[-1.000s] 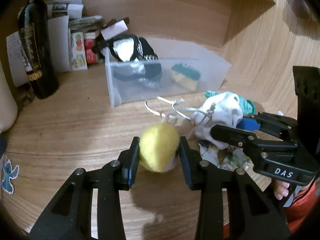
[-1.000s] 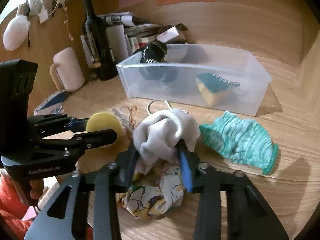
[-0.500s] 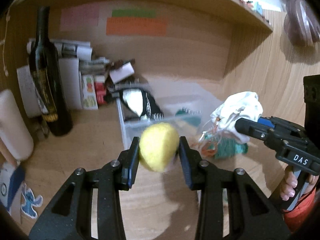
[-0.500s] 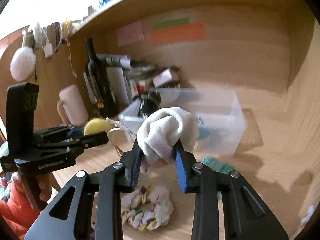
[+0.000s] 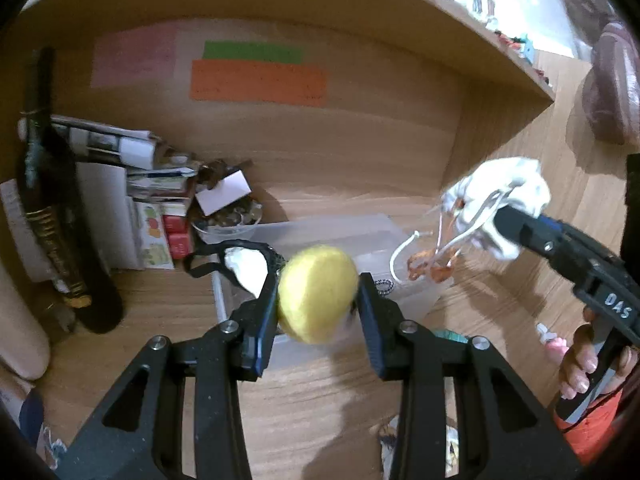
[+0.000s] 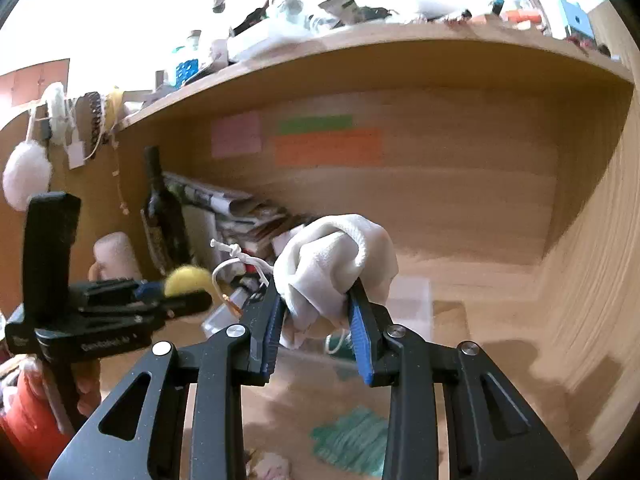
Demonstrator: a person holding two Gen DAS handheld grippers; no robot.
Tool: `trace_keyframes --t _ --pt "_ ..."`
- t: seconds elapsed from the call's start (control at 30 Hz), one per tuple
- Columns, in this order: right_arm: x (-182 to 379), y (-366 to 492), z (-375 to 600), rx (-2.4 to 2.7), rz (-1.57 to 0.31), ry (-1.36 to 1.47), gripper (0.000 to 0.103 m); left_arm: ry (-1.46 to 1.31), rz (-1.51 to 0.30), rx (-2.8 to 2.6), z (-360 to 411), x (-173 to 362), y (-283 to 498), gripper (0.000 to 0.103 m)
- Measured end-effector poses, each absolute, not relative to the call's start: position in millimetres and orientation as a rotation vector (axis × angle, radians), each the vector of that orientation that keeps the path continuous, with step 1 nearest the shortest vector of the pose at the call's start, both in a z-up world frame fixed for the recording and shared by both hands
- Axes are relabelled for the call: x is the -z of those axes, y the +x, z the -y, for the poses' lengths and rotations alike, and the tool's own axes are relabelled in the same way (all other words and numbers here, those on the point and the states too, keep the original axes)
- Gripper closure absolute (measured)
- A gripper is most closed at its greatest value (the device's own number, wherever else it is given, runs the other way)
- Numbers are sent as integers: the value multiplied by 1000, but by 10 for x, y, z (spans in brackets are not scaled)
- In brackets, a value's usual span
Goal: Organize soft objects
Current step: 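Drop the white cloth and yellow ball into the clear box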
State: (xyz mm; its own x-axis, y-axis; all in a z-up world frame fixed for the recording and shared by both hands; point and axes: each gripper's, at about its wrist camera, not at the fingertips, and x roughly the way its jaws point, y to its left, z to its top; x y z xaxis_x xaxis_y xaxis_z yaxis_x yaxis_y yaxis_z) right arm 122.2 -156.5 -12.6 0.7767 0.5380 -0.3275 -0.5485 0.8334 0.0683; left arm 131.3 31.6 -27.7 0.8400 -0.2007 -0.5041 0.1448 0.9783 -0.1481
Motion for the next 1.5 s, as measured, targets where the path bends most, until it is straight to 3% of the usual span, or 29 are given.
trace_keyframes --t 0.23,0.77,0.87,0.93,1.1,1.23,1.37,1.4,1.5 --pt "170 1488 1555 -544 -366 -41 74 -79 -615 188 -201 471 1742 65" --pt "867 2196 1439 -492 -649 -72 74 37 -763 160 118 919 2234 65" --pt "940 2229 1403 -505 -681 -82 74 29 -776 160 105 928 2242 60" --pt "974 2242 1394 -512 -697 -89 72 14 -778 160 83 921 2231 49" --pt "979 2226 1420 -528 -710 -81 70 -11 -758 161 40 862 2188 46" --pt "912 2161 1474 -542 -701 -64 57 -26 -713 159 20 737 2067 33" --pt "800 2062 1520 -550 -666 -51 39 -18 -650 152 21 563 1866 32" --pt "757 2014 1546 -554 -651 -47 36 -19 -640 152 14 533 1822 28" --pt "651 1878 1607 -559 -614 -41 24 -38 -593 144 -26 436 1667 6"
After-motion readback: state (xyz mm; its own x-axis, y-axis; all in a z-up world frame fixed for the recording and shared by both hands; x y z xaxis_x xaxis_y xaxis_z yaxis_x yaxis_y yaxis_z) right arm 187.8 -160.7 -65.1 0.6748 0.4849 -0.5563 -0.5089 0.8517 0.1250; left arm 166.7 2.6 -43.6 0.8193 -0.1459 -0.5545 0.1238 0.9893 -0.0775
